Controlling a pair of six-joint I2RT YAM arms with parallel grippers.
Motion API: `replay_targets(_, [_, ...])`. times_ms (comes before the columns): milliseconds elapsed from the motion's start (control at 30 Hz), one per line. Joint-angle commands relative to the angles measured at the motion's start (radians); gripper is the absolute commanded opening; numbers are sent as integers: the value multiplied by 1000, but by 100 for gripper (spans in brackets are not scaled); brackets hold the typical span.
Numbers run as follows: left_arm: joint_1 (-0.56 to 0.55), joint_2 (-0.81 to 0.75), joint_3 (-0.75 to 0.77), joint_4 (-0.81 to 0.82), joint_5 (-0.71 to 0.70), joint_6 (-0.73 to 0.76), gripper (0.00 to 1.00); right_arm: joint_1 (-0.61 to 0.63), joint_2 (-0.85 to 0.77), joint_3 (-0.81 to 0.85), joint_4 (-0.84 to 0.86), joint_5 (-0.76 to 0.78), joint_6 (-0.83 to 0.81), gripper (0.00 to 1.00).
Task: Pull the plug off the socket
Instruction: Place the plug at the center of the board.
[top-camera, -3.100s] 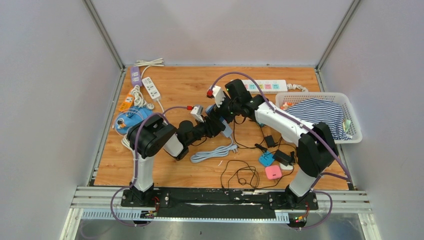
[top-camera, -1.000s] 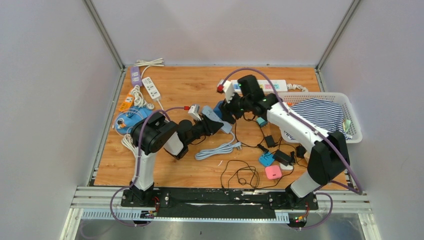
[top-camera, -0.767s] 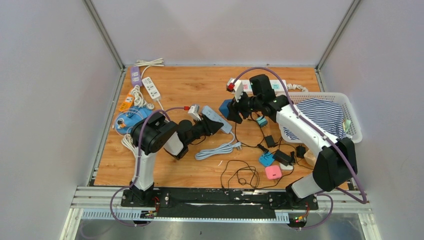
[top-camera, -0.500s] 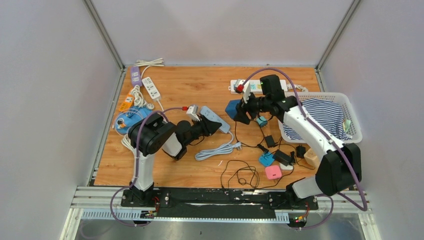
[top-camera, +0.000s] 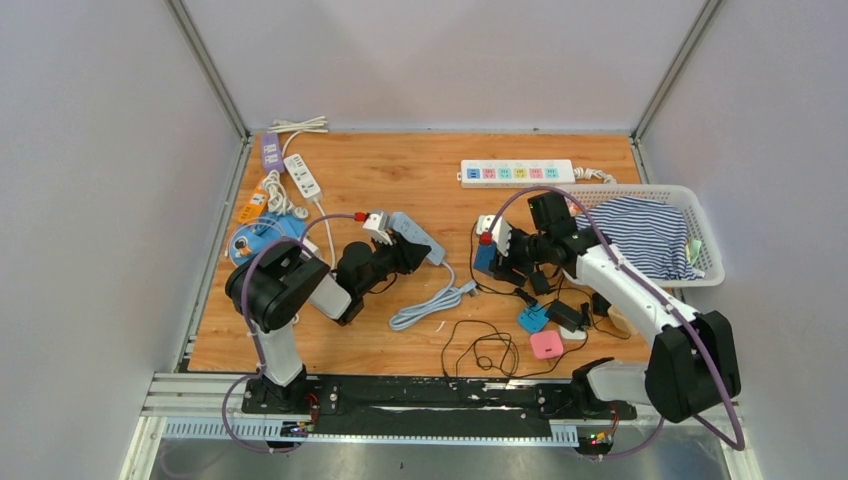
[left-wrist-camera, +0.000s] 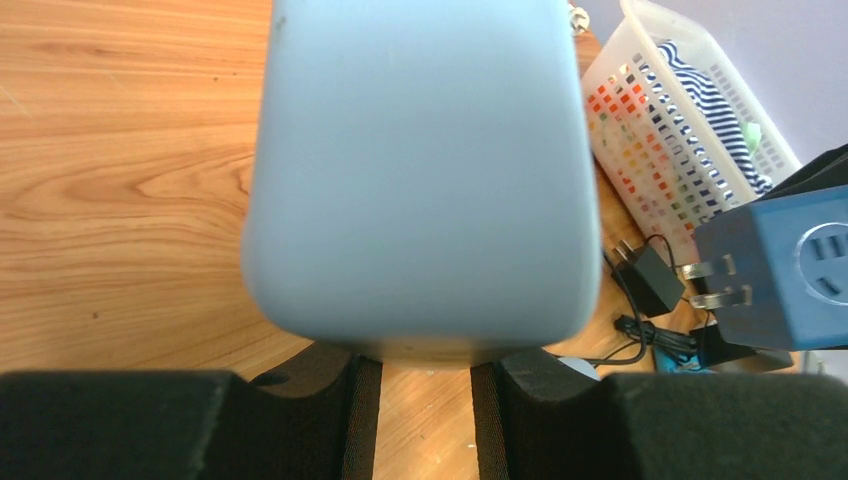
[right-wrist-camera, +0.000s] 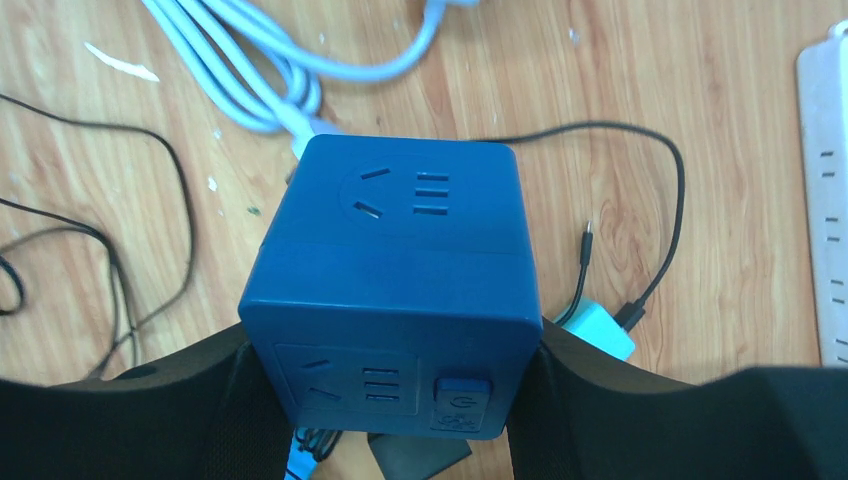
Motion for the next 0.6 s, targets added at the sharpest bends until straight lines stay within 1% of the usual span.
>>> replay_targets(0, [9,-72,-27,-63,-52,115,0,-11,79,9,-31,160,-89,0])
replay_targets(67, [9,-84,-36,-66,-56,128,0,-11,163,57,-50,255,-37,0])
replay_targets(200, [9,-96,-44,-65,-61,144,0,0,339,194,-192,368,19,0])
replay_targets(267, [10,-96,-46,-64,-61,149,0,10,388,218,-214,421,27,0])
replay_targets(333, [10,-98,-47,-62,-62,150,0,15,403,216,-206,472,32,1])
replay_targets(467, [12,-102,-52,-59,-67,153,0,14,401,213,-199,511,38,25])
replay_targets(567, [11,-103,-55,-57,-69,154,0,13,397,210,-197,537,36,51])
